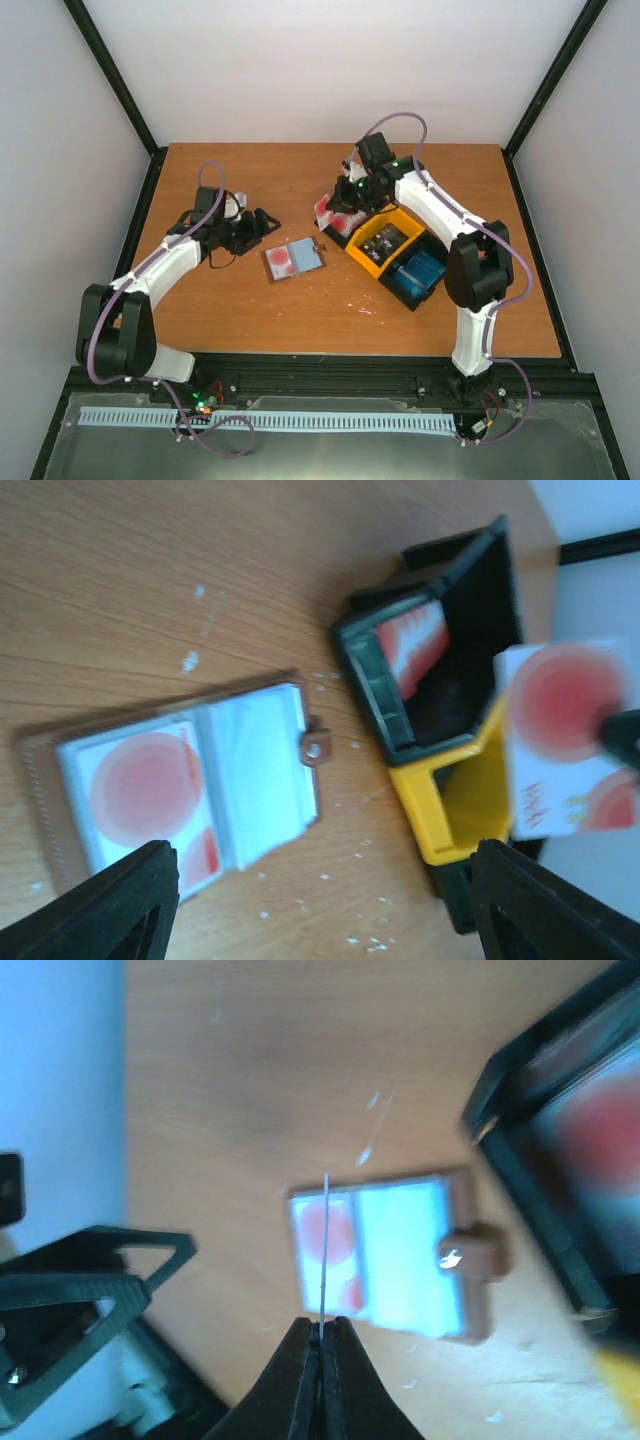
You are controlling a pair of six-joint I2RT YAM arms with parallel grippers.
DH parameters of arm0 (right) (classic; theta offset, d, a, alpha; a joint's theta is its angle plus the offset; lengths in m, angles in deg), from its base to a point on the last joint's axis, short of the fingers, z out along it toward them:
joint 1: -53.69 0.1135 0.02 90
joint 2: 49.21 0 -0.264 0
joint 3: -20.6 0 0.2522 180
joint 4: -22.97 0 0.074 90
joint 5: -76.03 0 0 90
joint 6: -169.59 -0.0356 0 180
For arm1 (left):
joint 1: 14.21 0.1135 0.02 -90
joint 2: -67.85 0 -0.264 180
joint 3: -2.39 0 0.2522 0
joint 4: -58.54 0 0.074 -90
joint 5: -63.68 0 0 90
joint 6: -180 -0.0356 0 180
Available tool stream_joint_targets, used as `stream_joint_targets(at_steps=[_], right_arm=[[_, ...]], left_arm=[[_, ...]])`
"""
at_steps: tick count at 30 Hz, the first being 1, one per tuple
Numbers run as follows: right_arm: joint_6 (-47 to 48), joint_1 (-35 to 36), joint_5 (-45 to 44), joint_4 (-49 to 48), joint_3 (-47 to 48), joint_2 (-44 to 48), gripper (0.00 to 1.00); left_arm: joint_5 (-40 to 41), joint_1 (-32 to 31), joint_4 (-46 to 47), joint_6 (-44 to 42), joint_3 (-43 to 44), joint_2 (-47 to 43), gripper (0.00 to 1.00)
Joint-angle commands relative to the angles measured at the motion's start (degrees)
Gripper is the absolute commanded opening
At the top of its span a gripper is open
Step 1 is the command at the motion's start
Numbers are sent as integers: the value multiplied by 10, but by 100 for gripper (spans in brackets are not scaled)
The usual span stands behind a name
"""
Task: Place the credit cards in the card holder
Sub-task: Pick up the credit card from the storage box.
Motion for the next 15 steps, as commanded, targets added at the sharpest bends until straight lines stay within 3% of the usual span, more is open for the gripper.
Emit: stream_joint_targets(at_steps=[1, 6, 11, 15], right_arm=[[-259, 11, 208, -157, -124, 46, 3], [-425, 34, 283, -272, -201, 90, 3], [-580, 47, 285, -386, -302, 149, 3], [-629, 57, 272, -430, -340, 183, 3]], left_arm=[[-67, 1, 57, 54, -15, -53, 82], [-170, 1, 127, 156, -49, -93, 85], [-226, 1, 190, 282, -101, -141, 86], [-238, 1, 231, 367, -139, -185, 86]])
